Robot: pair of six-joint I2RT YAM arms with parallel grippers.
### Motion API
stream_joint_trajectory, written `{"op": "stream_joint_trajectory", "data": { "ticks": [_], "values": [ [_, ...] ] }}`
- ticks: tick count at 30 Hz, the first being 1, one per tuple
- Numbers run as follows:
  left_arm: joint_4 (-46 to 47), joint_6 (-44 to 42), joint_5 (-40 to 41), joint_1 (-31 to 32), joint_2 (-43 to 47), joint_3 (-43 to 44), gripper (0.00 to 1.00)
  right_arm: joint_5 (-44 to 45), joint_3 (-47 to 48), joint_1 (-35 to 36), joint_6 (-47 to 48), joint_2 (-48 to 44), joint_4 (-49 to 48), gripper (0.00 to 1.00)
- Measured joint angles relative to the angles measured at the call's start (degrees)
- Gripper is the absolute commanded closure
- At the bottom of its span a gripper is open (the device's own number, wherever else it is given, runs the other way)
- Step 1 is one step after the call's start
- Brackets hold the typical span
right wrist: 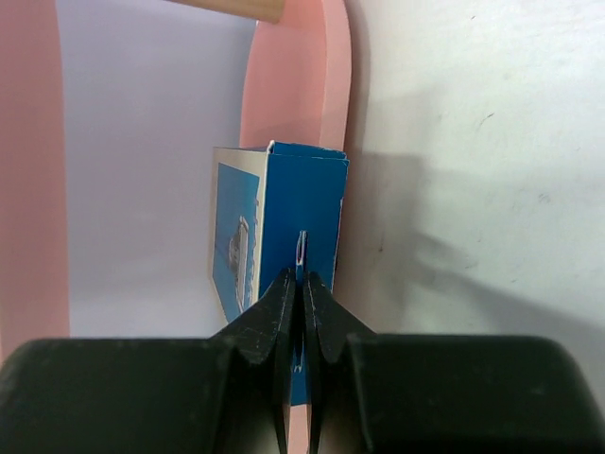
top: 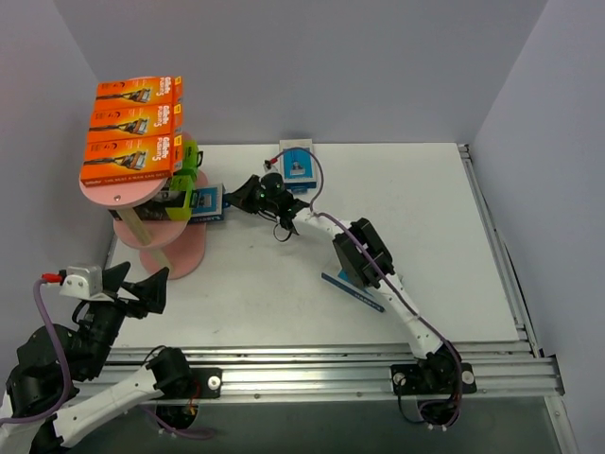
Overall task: Place and organize the shaving razors onto the shelf
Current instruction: Place the shaving razor onto shelf
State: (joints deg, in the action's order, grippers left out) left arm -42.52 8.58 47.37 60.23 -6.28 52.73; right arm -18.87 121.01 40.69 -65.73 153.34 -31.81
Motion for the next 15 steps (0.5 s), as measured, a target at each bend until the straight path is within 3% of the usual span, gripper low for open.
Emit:
{"op": "stream_joint_trajectory", "data": {
  "ticks": [15],
  "values": [
    [0.3,-0.1,0.0,0.7,-1.3,-0.6,0.06,-0.5,13.1,-1.2,-0.2,9.3,0.8,1.0]
  ]
}}
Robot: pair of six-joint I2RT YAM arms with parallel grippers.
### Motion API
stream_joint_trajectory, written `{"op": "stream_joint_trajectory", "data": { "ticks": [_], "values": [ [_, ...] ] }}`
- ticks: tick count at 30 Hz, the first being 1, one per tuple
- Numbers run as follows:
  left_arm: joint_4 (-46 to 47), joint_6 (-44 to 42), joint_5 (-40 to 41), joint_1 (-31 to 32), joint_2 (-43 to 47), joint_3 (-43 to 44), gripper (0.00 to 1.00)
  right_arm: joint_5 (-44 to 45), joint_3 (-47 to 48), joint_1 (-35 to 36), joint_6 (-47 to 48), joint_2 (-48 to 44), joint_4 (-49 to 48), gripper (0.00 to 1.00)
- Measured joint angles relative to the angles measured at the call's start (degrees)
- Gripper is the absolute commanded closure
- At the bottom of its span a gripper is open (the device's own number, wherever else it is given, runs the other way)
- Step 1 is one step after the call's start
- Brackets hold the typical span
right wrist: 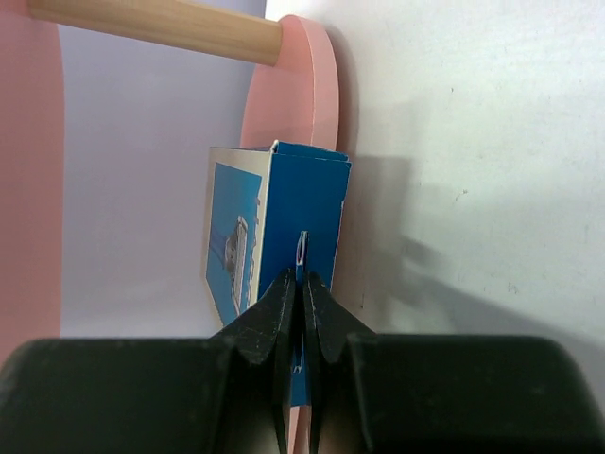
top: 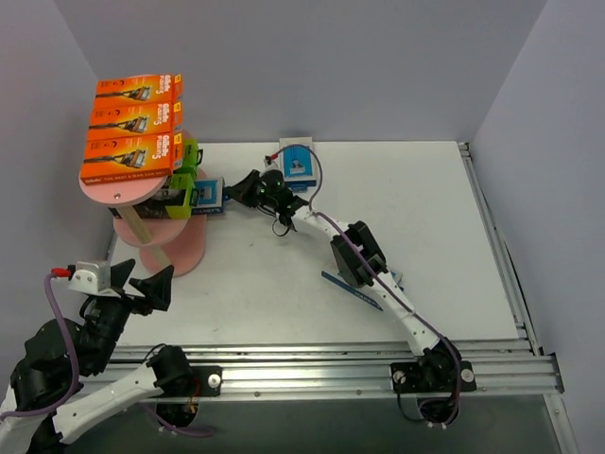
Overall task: Place and organize the shaving razors onto the shelf
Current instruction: Place the shaving razor onto shelf
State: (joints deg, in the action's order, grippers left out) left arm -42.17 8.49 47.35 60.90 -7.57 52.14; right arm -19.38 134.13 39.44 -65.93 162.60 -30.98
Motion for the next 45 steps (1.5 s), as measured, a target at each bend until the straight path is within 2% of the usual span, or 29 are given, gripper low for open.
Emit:
{"op": "stream_joint_trajectory", "data": {
  "ticks": [6,12,14,16,17,25,33,39,45],
  "values": [
    [0.0,0.0,0.0,0.2,-0.1,0.0,0.06,-0.2,2.7,-0.4,-0.5,1.4,-0.7,1.0],
    [0.0,0.0,0.0,0.2,0.0,0.0,0.06,-0.4,5.2,-0.4,-1.0,3.2,-2.1,0.89],
    [0.0,0.0,0.0,0.2,0.0,0.0,0.06,-0.4,5.5,-0.4,-1.1,3.2,-2.1,0.8],
    [0.0,0.0,0.0,0.2,0.0,0.0,0.06,-0.4,6.0,-0.4,-1.3,3.3,-2.2,0.67],
    [0.0,0.0,0.0,0.2,0.0,0.0,0.06,-0.4,6.3,-0.4,-1.5,3.3,-2.2,0.48],
    [0.0,0.0,0.0,0.2,0.0,0.0,0.06,-0.5,7.3,-0.5,-1.4,3.3,-2.5,0.21],
    [0.0,0.0,0.0,0.2,0.0,-0.1,0.06,-1.1,1.9,-1.2,-0.8,2.7,-4.8,0.19],
    [0.0,0.0,0.0,0.2,0.0,-0.2,0.06,-1.6,-4.9,-1.6,0.1,-1.2,-6.1,0.19],
    [0.0,0.0,0.0,0.2,0.0,-0.3,0.06,-2.4,-11.3,-1.6,0.5,-4.6,-8.0,0.25]
  ]
}}
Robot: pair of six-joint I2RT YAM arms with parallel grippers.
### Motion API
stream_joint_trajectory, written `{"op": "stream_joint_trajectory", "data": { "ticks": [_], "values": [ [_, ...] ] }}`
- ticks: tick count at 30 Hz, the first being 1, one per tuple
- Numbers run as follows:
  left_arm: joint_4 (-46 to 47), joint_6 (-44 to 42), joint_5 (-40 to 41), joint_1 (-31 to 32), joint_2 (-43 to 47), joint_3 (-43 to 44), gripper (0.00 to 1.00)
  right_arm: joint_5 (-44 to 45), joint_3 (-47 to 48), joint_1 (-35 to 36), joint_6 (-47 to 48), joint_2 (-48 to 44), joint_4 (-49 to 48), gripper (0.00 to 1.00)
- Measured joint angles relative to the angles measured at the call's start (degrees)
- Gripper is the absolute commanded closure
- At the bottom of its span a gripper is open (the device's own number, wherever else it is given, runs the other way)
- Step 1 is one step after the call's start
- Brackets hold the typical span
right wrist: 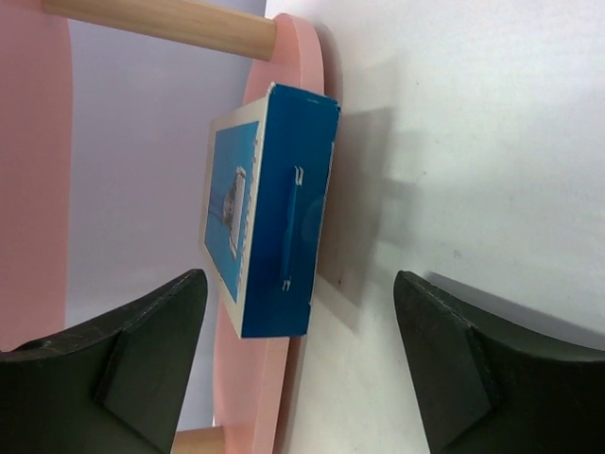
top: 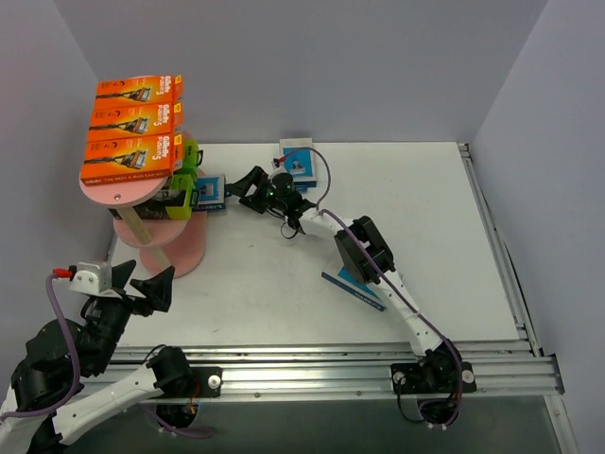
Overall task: Place and organize the shaving razors onto the shelf
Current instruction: Place the shaving razor onto shelf
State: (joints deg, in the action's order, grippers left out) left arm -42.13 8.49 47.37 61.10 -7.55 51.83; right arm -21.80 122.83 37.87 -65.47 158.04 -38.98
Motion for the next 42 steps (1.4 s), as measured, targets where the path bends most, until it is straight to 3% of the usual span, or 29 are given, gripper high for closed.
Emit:
{"op": "stream_joint_trajectory", "data": {
  "ticks": [8,19,42],
  "values": [
    [0.0,0.0,0.0,0.0,0.0,0.0,0.06,-0.8,-7.7,0.4,1.4,-3.9,-1.9,0.38],
    [0.0,0.0,0.0,0.0,0.0,0.0,0.06,-1.2,-9.9,1.6,3.7,-5.0,-2.4,0.56],
    [0.0,-0.1,0.0,0.0,0.0,0.0,0.06,-1.2,-4.3,2.3,4.0,-5.0,-1.7,0.61]
  ]
}}
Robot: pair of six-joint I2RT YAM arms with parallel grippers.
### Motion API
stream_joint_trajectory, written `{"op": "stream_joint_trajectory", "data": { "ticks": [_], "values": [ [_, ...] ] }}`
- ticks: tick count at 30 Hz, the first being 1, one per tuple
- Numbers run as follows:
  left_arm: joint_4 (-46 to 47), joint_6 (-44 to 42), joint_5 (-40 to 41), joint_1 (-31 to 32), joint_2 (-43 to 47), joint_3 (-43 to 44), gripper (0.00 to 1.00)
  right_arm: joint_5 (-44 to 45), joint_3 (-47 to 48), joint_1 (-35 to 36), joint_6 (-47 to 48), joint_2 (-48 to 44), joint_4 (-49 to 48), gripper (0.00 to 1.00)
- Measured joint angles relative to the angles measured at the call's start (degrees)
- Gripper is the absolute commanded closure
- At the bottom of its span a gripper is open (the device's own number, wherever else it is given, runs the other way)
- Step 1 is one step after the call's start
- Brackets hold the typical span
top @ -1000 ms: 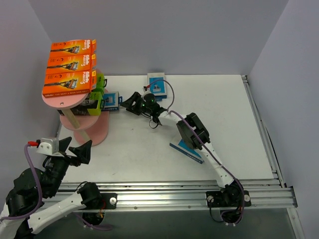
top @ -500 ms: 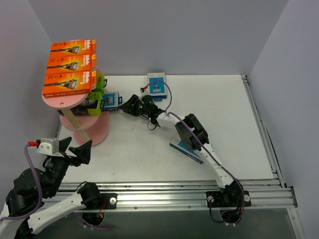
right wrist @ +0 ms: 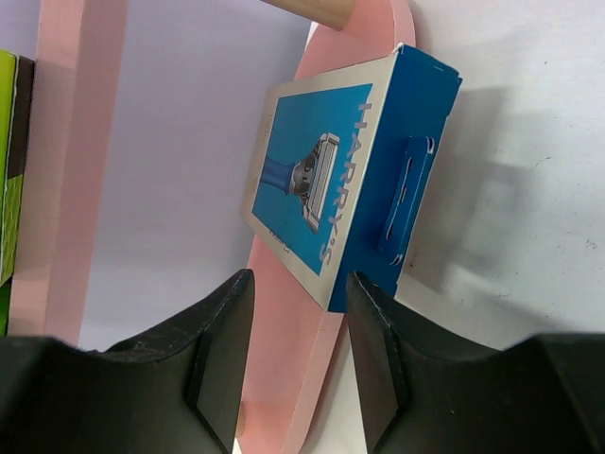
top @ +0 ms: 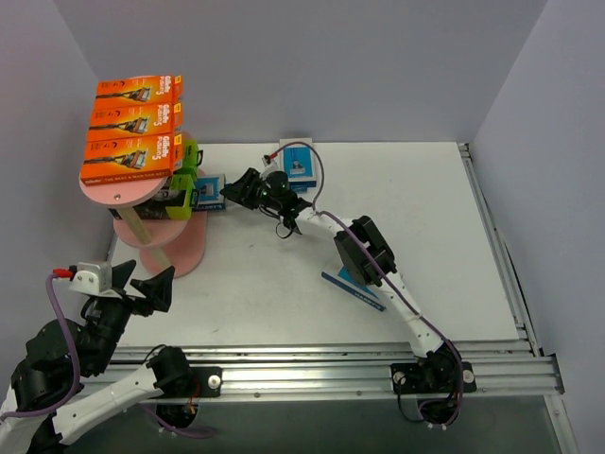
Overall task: Place and organize the shaving razors onto the shelf
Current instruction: Place the shaving razor onto shelf
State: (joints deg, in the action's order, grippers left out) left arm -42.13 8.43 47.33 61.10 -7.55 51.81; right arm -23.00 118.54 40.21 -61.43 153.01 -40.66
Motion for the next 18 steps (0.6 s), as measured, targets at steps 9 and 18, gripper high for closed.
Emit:
{"op": "stream_joint_trajectory", "data": {
  "ticks": [9,18],
  "values": [
    [0.0,-0.1,0.0,0.0,0.0,0.0,0.06,0.0,2.7,0.0,0.0,1.2,2.2,0.63],
    [0.0,-0.1,-0.4,0.0,0.0,-0.1,0.06,0.0,6.1,0.1,0.0,3.4,3.0,0.63]
  ]
}}
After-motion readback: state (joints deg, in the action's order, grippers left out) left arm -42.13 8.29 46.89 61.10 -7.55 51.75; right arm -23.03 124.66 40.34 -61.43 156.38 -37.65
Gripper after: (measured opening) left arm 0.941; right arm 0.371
